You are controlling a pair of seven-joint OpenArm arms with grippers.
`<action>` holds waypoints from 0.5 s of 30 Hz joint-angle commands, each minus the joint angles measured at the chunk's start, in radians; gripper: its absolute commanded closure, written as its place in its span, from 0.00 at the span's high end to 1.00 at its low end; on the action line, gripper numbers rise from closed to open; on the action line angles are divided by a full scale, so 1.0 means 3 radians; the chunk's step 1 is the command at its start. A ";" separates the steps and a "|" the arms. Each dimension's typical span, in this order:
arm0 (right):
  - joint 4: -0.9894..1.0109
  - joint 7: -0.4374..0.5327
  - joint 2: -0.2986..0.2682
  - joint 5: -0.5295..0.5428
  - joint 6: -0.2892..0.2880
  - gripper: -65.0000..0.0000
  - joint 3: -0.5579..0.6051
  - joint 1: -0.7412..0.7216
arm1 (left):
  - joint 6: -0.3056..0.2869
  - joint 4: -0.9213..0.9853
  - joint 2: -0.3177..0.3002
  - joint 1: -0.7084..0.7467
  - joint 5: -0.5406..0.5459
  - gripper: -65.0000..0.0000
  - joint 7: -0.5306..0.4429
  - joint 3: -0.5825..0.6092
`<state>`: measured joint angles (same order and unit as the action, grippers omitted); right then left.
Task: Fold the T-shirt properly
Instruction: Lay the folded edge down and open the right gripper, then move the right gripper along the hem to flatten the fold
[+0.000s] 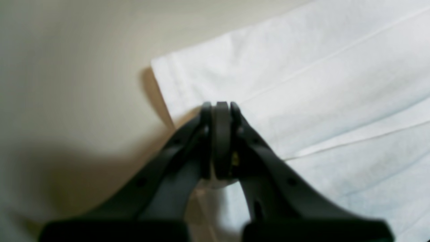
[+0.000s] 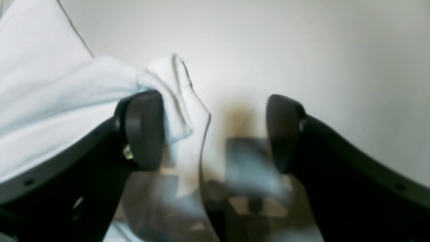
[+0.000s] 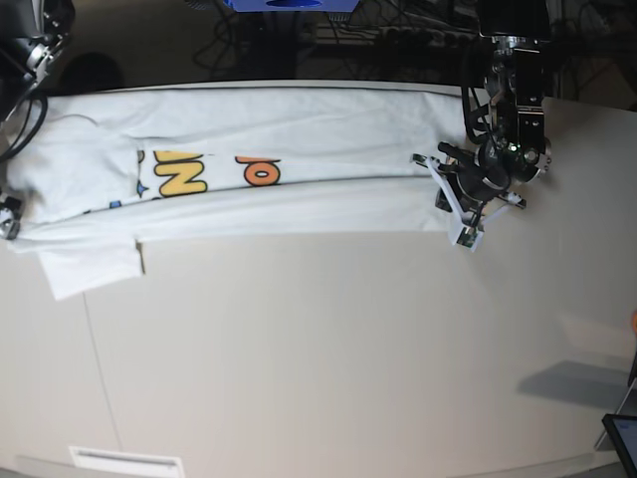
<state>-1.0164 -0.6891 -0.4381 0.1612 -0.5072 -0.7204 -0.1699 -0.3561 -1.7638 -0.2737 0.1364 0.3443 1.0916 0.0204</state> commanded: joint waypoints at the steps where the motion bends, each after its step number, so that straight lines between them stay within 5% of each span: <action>1: -0.0200 -0.0027 -0.0076 0.0013 -0.0051 0.68 -0.0005 0.0037 | 0.0029 -0.0036 -0.0036 -0.0038 -0.0025 0.00 -0.0020 -0.0025; 3: -0.0568 -0.0109 0.0072 0.0013 -0.0184 0.68 0.0000 0.0155 | 0.0029 0.0026 -0.0036 -0.0043 -0.0025 0.00 -0.0020 -0.0025; 15: -0.1714 -0.0779 0.0496 0.0007 -0.0184 0.68 0.0159 0.0329 | 0.0029 0.0092 -0.0026 -0.0053 -0.0025 0.00 -0.0025 -0.0030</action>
<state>-1.5085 -0.9405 -0.2626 0.1577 -0.5674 -0.6666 -0.0597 -0.3504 -1.7252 -0.2733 0.1246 0.3473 1.0760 0.0174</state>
